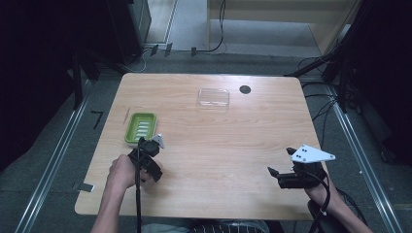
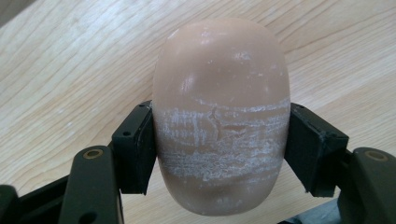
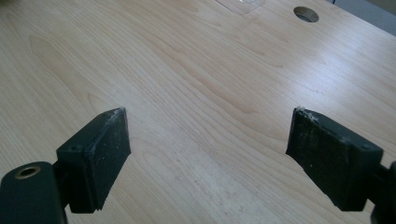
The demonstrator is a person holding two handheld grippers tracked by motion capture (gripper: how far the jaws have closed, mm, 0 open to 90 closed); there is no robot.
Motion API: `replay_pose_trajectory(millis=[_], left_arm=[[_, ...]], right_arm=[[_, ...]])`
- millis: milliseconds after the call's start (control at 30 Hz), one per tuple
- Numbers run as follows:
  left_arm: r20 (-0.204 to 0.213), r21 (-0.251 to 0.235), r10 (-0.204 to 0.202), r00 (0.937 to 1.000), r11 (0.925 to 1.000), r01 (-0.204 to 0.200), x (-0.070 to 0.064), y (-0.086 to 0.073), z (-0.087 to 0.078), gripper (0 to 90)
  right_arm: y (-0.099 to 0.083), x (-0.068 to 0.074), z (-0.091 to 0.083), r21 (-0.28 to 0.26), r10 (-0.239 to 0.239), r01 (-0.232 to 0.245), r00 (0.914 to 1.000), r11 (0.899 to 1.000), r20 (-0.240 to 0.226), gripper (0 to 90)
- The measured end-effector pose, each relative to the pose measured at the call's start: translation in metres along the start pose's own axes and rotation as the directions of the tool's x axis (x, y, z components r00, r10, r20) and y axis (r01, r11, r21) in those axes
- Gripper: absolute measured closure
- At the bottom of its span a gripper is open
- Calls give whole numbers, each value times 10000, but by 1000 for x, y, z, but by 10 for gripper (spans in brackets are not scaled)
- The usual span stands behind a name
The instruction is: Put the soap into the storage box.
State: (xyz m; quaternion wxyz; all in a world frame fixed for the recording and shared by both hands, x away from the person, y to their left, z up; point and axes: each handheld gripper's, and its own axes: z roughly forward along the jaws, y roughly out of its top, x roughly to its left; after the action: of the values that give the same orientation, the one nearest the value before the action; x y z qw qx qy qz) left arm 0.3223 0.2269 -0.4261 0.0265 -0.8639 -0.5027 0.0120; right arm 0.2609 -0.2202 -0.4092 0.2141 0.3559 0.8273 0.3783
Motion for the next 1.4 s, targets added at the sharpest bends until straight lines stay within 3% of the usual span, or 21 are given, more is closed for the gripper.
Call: replay_pose_trajectory(millis=[600,1400], left_arm=[[-28,-7,-620,9981,9981,620,29,-10,-6,336],[-209,-129,-1096,9938,9939,1093,52,-14,-17,336]], right_arm=[[0,0,0,1,-33,33,10000,10000,-22,133],[0,0,0,-3,-44,44,10000,10000,-7,133]])
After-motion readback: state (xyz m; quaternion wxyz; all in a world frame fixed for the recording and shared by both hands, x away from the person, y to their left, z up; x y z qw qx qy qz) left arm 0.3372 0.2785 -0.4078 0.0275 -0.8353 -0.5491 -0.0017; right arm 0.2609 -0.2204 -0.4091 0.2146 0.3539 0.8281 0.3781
